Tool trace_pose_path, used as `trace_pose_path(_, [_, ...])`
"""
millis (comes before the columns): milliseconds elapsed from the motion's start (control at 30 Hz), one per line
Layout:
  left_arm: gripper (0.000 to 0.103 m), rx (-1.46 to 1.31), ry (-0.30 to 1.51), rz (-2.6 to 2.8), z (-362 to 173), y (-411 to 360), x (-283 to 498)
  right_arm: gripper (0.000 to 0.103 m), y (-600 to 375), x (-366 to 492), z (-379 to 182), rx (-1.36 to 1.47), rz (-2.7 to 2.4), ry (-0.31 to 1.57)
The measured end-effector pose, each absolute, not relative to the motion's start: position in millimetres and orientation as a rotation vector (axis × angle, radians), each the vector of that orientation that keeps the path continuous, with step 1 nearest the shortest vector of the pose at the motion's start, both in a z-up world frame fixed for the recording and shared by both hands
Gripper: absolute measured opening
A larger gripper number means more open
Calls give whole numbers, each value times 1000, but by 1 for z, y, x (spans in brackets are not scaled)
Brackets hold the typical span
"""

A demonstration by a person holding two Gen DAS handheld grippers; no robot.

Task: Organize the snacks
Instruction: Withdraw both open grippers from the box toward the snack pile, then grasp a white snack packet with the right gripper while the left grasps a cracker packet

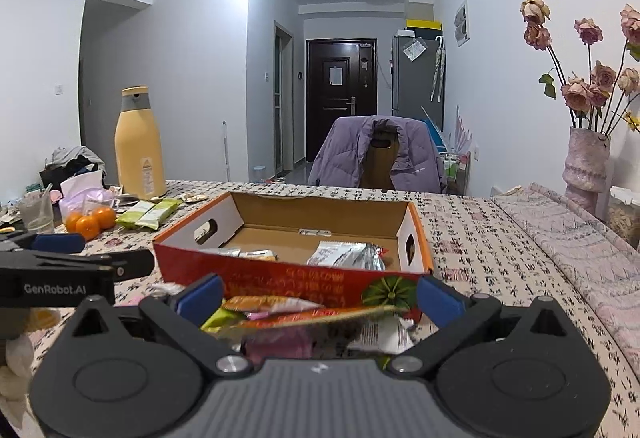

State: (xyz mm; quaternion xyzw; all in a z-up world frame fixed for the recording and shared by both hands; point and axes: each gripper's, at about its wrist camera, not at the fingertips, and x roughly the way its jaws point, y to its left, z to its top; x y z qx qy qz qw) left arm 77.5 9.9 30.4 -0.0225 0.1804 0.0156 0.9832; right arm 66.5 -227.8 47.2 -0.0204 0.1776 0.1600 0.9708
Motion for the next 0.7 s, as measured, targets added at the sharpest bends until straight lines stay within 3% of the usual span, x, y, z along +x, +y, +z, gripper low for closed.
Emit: trace_pose_path(700, [103,-36,390,4,-12,15,44,103,-236,45,6,-5,304,430])
